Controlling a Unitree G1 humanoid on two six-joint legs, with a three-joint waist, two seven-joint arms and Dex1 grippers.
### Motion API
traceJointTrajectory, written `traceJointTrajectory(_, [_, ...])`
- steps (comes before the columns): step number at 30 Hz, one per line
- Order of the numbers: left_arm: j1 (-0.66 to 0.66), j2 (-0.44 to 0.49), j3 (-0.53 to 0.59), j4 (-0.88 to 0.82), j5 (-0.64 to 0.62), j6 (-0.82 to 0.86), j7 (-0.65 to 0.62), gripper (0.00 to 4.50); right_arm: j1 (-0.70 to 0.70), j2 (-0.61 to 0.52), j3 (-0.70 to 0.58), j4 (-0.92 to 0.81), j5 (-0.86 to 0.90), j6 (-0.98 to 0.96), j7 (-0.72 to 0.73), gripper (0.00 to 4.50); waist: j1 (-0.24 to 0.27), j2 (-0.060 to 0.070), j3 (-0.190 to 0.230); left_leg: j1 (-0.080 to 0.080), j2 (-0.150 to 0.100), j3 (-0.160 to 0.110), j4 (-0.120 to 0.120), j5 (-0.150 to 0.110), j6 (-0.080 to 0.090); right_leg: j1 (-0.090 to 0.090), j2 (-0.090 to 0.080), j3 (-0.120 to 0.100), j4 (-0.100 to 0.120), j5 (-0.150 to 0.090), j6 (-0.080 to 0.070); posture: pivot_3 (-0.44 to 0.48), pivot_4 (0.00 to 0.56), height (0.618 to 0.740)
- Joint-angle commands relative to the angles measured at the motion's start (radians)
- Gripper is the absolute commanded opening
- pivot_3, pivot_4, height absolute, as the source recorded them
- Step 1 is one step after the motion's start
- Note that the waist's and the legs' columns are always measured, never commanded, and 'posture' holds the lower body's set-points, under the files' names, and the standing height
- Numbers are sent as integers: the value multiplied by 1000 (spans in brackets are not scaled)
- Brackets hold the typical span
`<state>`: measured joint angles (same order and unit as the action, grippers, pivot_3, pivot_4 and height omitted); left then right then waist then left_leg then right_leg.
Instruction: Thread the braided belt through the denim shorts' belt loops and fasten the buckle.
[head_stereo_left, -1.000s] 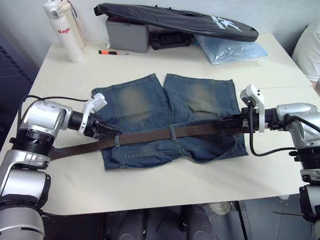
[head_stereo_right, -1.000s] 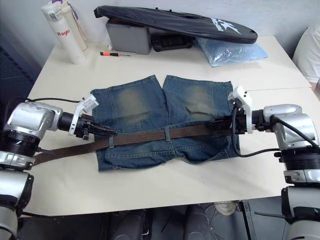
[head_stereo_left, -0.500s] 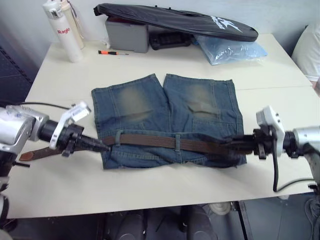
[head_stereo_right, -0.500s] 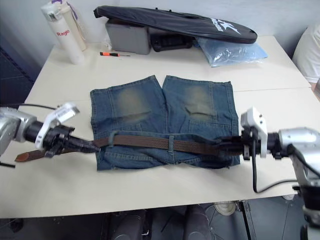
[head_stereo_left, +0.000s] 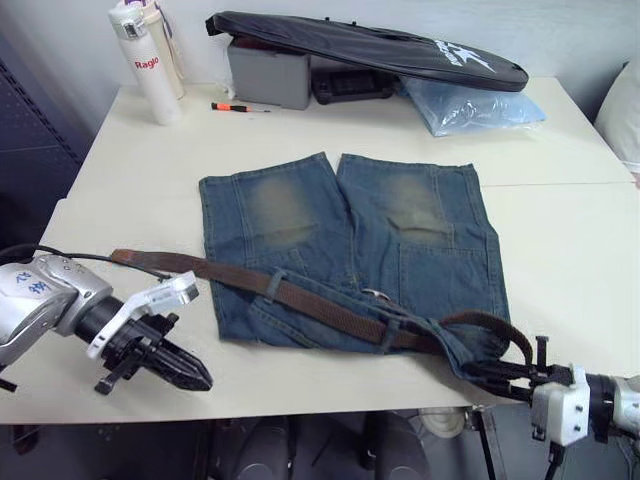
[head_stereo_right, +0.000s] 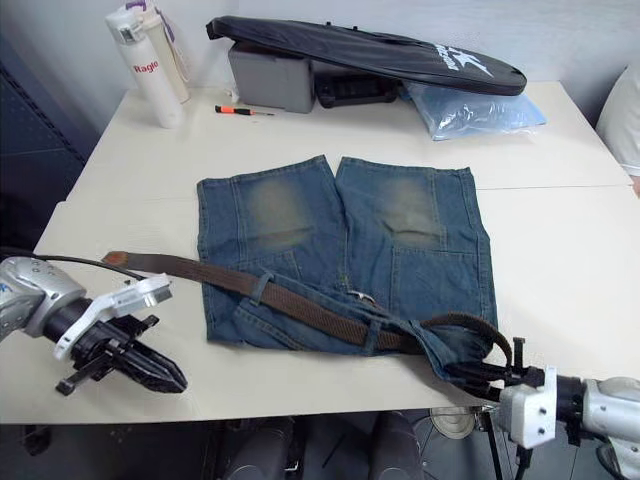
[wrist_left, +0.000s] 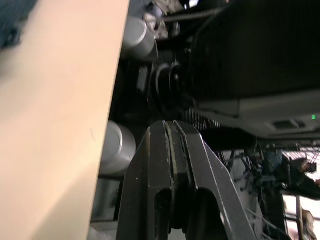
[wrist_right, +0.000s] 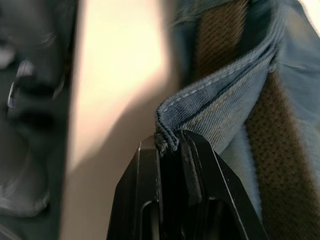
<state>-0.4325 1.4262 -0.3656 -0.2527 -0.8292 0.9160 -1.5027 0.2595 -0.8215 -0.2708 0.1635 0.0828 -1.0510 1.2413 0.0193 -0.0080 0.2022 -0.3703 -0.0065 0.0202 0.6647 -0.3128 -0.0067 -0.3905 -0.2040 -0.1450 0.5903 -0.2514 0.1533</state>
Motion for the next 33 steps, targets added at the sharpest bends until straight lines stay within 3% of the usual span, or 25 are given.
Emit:
traceJointTrajectory(1, [-6, 10, 12, 15, -6, -49, -112, 0, -32, -52, 46, 190, -149, -211, -67, 62, 1, -1, 0, 1, 1, 0, 0, 0, 0, 0, 1, 1, 0, 0, 0, 0, 150, 740])
traceJointTrajectory(4, [-49, -51, 61, 72, -13, -24, -104, 0, -72, -76, 92, 251, -171, -243, -138, 62, 2, -4, -2, 1, 2, 0, 1, 0, -1, 0, 6, 6, 0, -1, -2, 0, 150, 740])
traceJointTrajectory(8, [-212, -278, 148, 252, 9, -7, 94, 0, -114, -103, 152, 250, -181, -240, -213, 62, 2, -12, -6, 1, 3, -1, 3, 0, -1, 2, 15, 18, 0, -1, -3, 0, 150, 740])
traceJointTrajectory(10, [-266, -360, 173, 295, 34, -11, 134, 0, -122, -118, 175, 252, -201, -247, -244, 62, 0, -16, -8, 1, 5, -2, 4, 0, -2, 2, 20, 23, -1, -1, -4, 0, 150, 740])
traceJointTrajectory(14, [-348, -550, 157, 369, 173, -115, 277, 0, -117, -140, 202, 240, -226, -222, -308, 62, -8, -17, -10, 2, 6, 0, 3, -1, -3, 2, 21, 26, -1, -1, -4, 0, 150, 740])
traceJointTrajectory(15, [-354, -568, 131, 384, 211, -137, 266, 0, -113, -143, 204, 233, -232, -215, -324, 62, -13, -18, -10, 2, 6, 0, 3, -1, -3, 2, 21, 26, -2, -1, -4, 0, 150, 740])
traceJointTrajectory(16, [-359, -578, 114, 396, 223, -126, 249, 534, -108, -146, 205, 227, -235, -208, -336, 62, -16, -18, -10, 2, 6, 1, 3, -1, -3, 1, 22, 26, -2, -1, -4, 0, 150, 740])
traceJointTrajectory(20, [-378, -611, 88, 452, 273, -148, 187, 1466, -85, -157, 208, 206, -252, -182, -385, 62, -20, -18, -10, 2, 6, 3, 2, -1, -3, 0, 22, 28, -2, -1, -4, 0, 150, 740])
traceJointTrajectory(24, [-397, -618, 54, 523, 355, -215, 110, 3102, -59, -174, 212, 184, -265, -151, -433, 62, -18, -19, -10, 2, 6, 3, 3, -1, -3, 0, 22, 28, -2, -1, -4, 0, 150, 740])
traceJointTrajectory(33, [-354, -621, 0, 500, 408, -223, -48, 3130, -35, -198, 226, 152, -300, -112, -503, 62, -19, -19, -10, 2, 6, 3, 3, -1, -2, 0, 22, 29, -2, -1, -4, 0, 150, 740])
